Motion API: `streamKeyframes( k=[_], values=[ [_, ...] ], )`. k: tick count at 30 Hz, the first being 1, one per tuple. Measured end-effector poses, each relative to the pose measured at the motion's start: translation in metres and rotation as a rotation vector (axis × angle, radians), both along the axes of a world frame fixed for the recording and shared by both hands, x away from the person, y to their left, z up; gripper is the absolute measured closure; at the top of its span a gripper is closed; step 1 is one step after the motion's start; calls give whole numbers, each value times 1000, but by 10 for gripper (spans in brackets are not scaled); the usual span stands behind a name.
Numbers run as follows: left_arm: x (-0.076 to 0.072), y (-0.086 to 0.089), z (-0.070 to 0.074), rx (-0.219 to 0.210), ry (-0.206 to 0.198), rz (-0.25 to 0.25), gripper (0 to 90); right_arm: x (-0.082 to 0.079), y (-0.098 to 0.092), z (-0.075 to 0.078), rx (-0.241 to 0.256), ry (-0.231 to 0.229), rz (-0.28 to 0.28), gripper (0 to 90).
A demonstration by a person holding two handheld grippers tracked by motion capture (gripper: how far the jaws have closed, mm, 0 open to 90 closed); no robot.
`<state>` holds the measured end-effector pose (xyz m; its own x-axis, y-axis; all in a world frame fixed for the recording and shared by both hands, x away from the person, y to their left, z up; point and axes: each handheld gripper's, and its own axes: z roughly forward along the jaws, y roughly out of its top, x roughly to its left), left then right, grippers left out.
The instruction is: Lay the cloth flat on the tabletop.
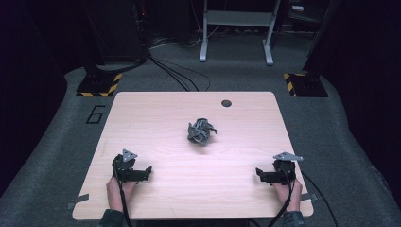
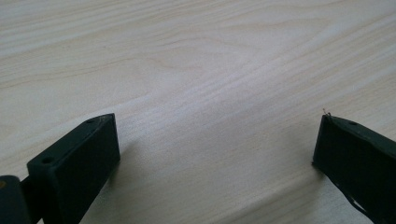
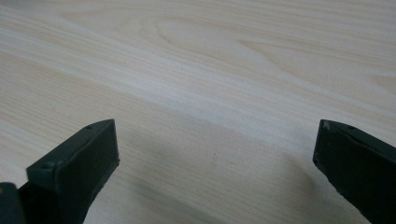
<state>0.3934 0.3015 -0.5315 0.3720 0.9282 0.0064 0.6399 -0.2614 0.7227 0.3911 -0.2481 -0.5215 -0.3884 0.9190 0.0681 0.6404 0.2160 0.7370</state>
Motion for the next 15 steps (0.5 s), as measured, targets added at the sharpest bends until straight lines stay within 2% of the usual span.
streamKeyframes(
  k=[5, 15],
  values=[
    [0, 0, 0, -2, 1, 6, 4, 5, 9, 7, 14, -4, 42, 0],
    [0, 0, 0, -2, -1, 4, 4, 23, 45, 27, 14, -27, 141, 0]
  ],
)
